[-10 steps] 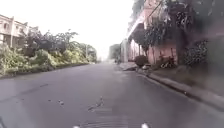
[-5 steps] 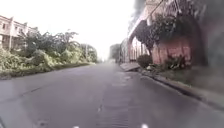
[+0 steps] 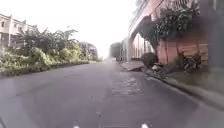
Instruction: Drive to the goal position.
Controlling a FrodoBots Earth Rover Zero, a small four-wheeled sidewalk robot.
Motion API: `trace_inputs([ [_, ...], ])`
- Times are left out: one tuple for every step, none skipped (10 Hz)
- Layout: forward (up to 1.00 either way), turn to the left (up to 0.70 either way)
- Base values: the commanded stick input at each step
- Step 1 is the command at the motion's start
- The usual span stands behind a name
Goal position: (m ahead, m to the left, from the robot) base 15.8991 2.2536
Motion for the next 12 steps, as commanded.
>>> trace_inputs([
  [1.0, -0.12],
  [1.0, -0.31],
  [1.0, -0.14],
  [1.0, 0.0],
  [1.0, 0.0],
  [1.0, 0.0],
  [1.0, 0.0],
  [1.0, 0.0],
  [1.0, 0.0],
  [1.0, 0.0],
  [1.0, 0.0],
  [1.0, 0.0],
])
